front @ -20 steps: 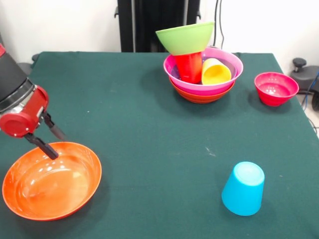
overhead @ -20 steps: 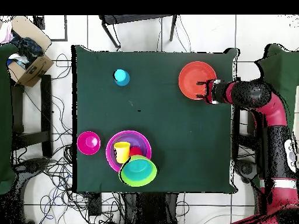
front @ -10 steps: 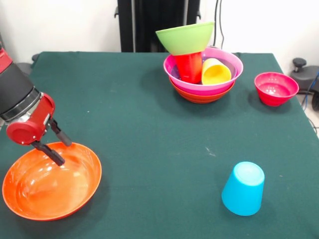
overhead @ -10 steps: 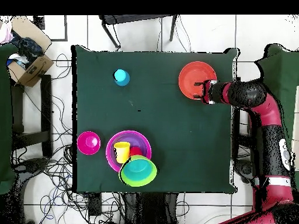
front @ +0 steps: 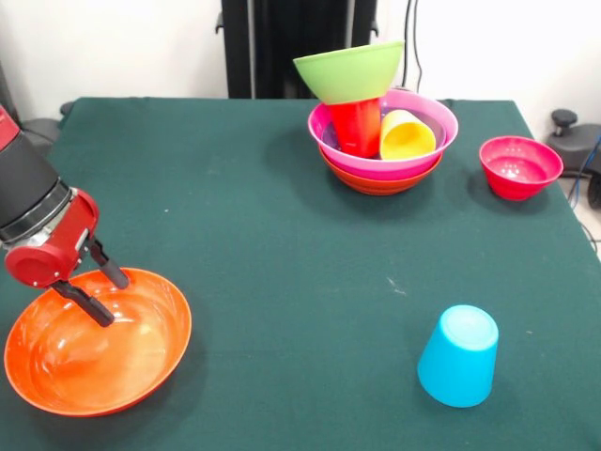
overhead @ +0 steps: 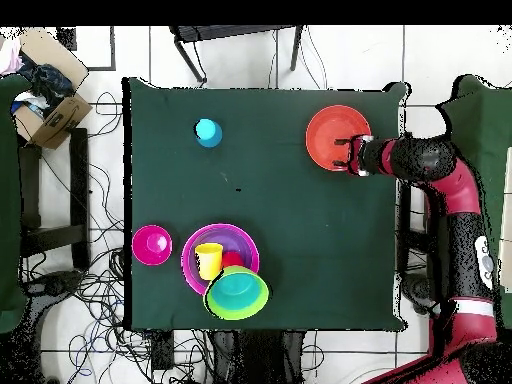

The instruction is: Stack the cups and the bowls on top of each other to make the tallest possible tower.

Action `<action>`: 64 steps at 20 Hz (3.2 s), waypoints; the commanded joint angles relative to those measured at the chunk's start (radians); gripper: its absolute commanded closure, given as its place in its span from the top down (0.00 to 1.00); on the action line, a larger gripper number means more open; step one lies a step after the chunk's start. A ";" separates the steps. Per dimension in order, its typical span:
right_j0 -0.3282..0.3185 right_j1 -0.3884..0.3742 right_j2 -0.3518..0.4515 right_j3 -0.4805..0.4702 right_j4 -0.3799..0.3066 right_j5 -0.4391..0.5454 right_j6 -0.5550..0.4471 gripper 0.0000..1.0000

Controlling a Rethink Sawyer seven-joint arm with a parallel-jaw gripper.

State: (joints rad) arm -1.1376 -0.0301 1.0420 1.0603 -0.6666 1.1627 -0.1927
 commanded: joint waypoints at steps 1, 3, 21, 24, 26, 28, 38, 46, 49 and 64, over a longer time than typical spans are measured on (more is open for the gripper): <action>0.068 -0.034 -0.112 -0.076 -0.046 0.120 -0.191 1.00; 0.068 -0.043 -0.119 -0.078 -0.045 0.140 -0.194 1.00; 0.055 -0.108 -0.141 -0.016 -0.023 0.175 -0.173 1.00; 0.052 -0.114 -0.142 -0.013 -0.019 0.183 -0.179 1.00; 0.051 -0.115 -0.143 -0.008 -0.018 0.181 -0.183 1.00; 0.051 -0.116 -0.144 -0.003 -0.017 0.176 -0.180 1.00; 0.036 -0.101 -0.142 0.012 -0.029 0.139 -0.225 1.00; 0.021 -0.097 -0.134 0.042 -0.034 0.103 -0.238 1.00; 0.013 -0.083 -0.126 0.039 -0.038 0.090 -0.270 1.00; -0.010 -0.037 -0.091 0.058 -0.034 0.036 -0.349 1.00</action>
State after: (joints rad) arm -1.1648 -0.1134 0.9731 1.0565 -0.6666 1.2530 -0.2621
